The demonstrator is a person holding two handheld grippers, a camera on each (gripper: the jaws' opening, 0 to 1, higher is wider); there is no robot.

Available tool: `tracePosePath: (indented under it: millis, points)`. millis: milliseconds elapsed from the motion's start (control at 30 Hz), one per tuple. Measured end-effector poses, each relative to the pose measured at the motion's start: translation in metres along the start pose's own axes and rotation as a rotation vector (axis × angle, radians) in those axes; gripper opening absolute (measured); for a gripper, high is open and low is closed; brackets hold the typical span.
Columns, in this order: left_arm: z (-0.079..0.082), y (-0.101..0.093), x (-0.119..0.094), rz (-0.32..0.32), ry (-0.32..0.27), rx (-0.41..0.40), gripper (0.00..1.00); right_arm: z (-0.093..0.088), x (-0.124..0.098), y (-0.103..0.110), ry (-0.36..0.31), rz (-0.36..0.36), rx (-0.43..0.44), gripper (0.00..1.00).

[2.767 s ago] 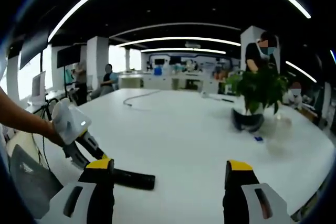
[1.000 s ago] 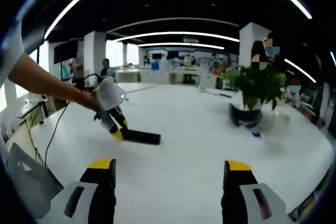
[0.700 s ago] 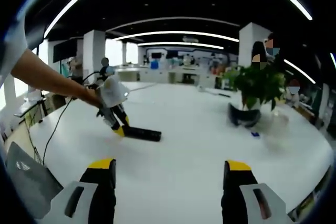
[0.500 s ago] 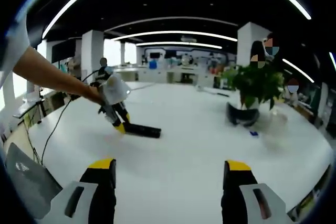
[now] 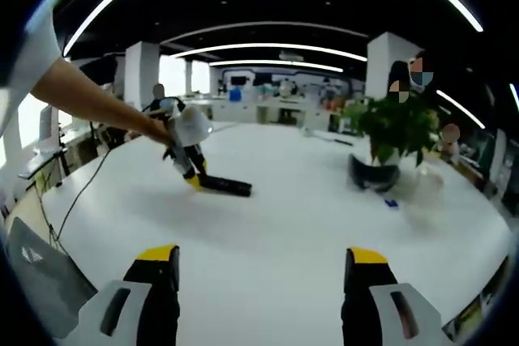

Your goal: Press the specified remote control buttons in sequence, fully releasing each button before pressing the next.

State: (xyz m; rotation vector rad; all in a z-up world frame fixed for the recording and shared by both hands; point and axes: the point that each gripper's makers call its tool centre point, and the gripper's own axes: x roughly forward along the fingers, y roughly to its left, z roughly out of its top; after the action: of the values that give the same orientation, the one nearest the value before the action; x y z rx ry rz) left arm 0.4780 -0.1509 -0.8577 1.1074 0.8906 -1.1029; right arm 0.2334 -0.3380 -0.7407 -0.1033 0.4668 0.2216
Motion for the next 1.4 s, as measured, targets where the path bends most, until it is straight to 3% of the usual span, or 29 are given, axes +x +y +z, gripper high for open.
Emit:
tracePosePath:
  millis: [133,367,433,467,567,733,767,833,933,1033,1167,1233,1267,1333,1400]
  points:
    - [-0.003,-0.006,0.005,-0.042,0.000,-0.042,0.24,0.002,-0.001,-0.001,-0.009,-0.001,0.015,0.83]
    - [-0.004,-0.005,0.004,-0.042,-0.017,-0.024,0.24,0.002,-0.002,0.001,-0.011,0.003,0.011,0.83]
    - [-0.003,-0.001,0.003,-0.003,-0.033,-0.028,0.29,0.003,-0.002,0.001,-0.012,0.003,0.011,0.83]
    - [-0.004,0.007,0.001,0.053,-0.041,-0.056,0.34,0.003,-0.002,0.001,-0.015,0.005,0.013,0.83]
    - [-0.006,0.012,-0.001,0.085,-0.060,-0.124,0.45,0.005,-0.003,0.001,-0.027,0.005,0.016,0.84]
    - [-0.014,0.016,-0.004,0.153,-0.104,-0.278,0.50,0.009,-0.005,0.000,-0.046,-0.003,0.009,0.86]
    - [-0.017,0.016,-0.004,0.163,-0.114,-0.339,0.52,0.009,-0.005,0.000,-0.049,-0.002,0.008,0.86]
    - [-0.023,0.024,-0.007,0.223,-0.126,-0.405,0.60,0.009,-0.005,0.001,-0.048,0.001,0.013,0.86]
    - [-0.034,0.025,-0.009,0.249,-0.131,-0.568,0.68,0.013,-0.008,0.000,-0.077,-0.006,0.006,0.87]
    - [-0.044,0.029,-0.009,0.282,-0.151,-0.674,0.76,0.018,-0.010,-0.002,-0.106,-0.013,0.002,0.88]
    - [-0.061,0.033,-0.010,0.334,-0.182,-0.820,0.94,0.022,-0.011,-0.005,-0.128,-0.029,0.011,0.91]
    - [-0.067,0.030,-0.009,0.331,-0.189,-0.901,0.96,0.022,-0.011,-0.005,-0.134,-0.030,0.013,0.91]
    - [-0.073,0.021,-0.006,0.290,-0.179,-1.005,0.97,0.023,-0.011,-0.006,-0.135,-0.031,0.012,0.91]
    - [-0.081,0.020,-0.006,0.302,-0.179,-1.083,0.96,0.022,-0.011,-0.006,-0.132,-0.035,0.009,0.91]
    - [-0.082,0.019,-0.009,0.298,-0.231,-1.181,0.97,0.022,-0.011,-0.006,-0.131,-0.034,0.010,0.92]
